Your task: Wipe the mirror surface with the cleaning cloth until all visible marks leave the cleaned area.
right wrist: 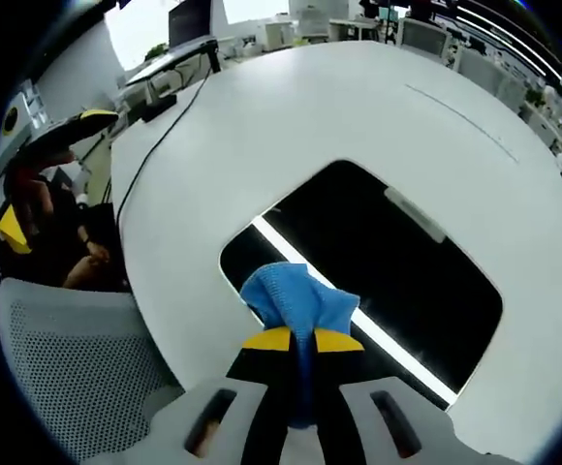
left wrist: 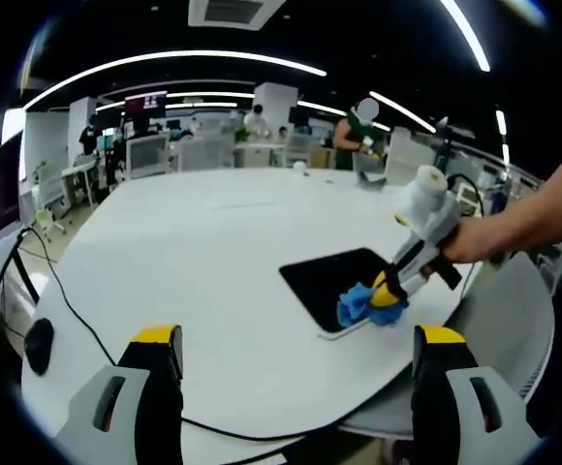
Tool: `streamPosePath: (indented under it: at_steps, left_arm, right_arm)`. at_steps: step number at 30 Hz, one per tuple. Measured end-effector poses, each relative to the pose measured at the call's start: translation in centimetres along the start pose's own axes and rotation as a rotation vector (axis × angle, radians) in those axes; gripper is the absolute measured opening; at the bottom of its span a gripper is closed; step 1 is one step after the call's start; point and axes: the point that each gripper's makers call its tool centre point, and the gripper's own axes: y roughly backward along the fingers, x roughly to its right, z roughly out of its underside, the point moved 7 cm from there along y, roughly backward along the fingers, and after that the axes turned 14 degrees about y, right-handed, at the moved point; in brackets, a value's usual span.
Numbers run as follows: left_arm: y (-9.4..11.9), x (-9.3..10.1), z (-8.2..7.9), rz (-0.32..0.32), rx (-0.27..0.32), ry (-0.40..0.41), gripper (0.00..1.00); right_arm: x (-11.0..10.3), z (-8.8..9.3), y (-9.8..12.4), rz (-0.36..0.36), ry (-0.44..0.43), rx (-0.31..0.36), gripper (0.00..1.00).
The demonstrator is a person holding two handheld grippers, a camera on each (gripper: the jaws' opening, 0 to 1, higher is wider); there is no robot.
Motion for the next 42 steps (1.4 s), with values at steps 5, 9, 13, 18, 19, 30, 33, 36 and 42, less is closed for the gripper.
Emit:
streamPosePath:
  at_steps: [5,9,13,18,19,30,33,36,42]
  left_arm:
    - [0.1,-0.1,0.0,-0.003,0.0,0.007,0.99]
    - [0.0,0.0,0.0,-0.006,0.007,0.019,0.99]
    - [-0.2,0.4,-0.1,0.002,0.006,0.006,0.99]
    - [-0.4,0.3,-0.2,0.001,0.018,0.02,0.99]
    - [-0.5,0.3,-0.1,0.002,0.017,0.019,0.99]
    - [-0.9,0.2,-0.6,0.021,0.021,0.031,0.99]
    - [-0.9,0.1,-0.8,0.016,0.026,0.036,0.99]
    - [-0.9,-0.1,-0.9,0.013,0.03,0.037,0.99]
    - [-0.9,-0.1,-0.9,0.01,0.032,0.036,0.99]
  right_arm:
    - [0.3,-0.3,-0.1,0.005,-0.015,-0.012,0.0]
    - [0.8,-0.6,-0.3,0.013,-0.02,-0.009,0.0]
    - [1.1,-0.8,-0.4,0.02,-0.031,-0.012,0.0]
    - [1.5,-0.9,-0.5,0.021,-0.037,-0.011,0.0]
    - [1.7,-0.9,-0.5,0.03,-0.025,-0.007,0.0]
    - [2.8,-1.3,-0.7,0.027,-0.05,-0.007,0.0]
    - [3.2,-1.6,-0.8,0.032,-0.052,-0.007,0.0]
    - [3.6,-1.8,-0.9,0.035,-0.051,-0.009,0.0]
    - [4.3,-2.2,-1.1,0.033,-0.05,-0.014,0.0]
